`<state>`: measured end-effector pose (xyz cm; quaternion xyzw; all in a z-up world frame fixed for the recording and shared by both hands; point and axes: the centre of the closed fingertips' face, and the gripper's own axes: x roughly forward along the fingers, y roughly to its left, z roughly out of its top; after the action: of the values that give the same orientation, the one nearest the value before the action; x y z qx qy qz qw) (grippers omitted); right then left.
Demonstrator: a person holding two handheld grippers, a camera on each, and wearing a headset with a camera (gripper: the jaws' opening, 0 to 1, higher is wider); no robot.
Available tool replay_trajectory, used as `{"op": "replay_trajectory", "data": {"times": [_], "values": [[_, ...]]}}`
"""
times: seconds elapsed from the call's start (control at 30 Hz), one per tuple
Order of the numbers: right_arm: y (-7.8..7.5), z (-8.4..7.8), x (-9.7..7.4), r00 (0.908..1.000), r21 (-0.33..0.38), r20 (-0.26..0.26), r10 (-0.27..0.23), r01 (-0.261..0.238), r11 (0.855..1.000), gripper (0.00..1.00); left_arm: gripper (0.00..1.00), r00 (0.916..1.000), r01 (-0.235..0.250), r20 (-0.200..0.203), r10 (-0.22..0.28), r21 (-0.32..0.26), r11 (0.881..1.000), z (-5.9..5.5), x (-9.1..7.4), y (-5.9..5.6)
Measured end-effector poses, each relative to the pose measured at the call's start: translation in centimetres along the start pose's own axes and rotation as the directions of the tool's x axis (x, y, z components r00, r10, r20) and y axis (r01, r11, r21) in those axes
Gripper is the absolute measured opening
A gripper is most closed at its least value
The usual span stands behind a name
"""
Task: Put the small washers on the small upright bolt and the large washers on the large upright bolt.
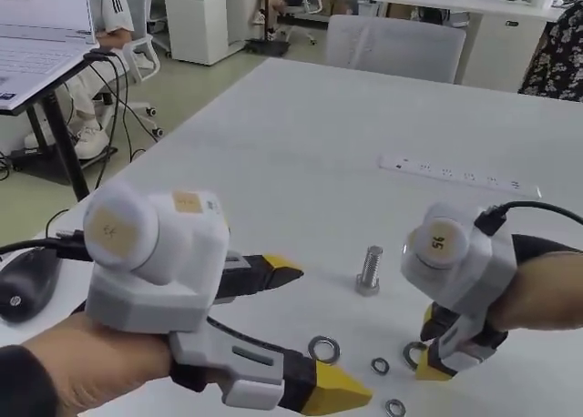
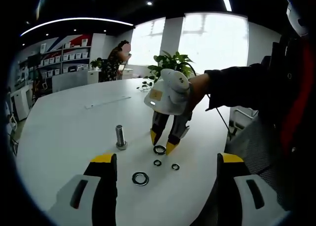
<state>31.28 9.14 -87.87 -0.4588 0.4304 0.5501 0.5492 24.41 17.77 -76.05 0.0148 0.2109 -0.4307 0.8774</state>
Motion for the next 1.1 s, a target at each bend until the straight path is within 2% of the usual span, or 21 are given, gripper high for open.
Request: {"op": "replay_trajectory", "data": {"times": [0.4, 0.8, 1.1], "values": [[0.17, 0.01, 0.04, 0.9997, 0.028, 0.01, 0.021, -0.022, 0.999, 0.27, 0.83, 1.0, -0.002, -0.002, 0.002, -0.002, 1.0, -0.11, -0.02, 0.05], [0.1, -0.01, -0.03, 0.9997, 0.054, 0.022, 0.013, -0.015, 0.998, 0.25, 0.83, 1.0, -0.006, -0.004, 0.006, -0.007, 1.0, -0.13, 0.04, 0.01], [0.1, 0.08, -0.06, 0.9998, 0.052, 0.011, 0.017, -0.018, 0.998, 0.23, 0.83, 1.0, -0.009, -0.002, 0.009, -0.008, 1.0, -0.14, -0.03, 0.17]]}}
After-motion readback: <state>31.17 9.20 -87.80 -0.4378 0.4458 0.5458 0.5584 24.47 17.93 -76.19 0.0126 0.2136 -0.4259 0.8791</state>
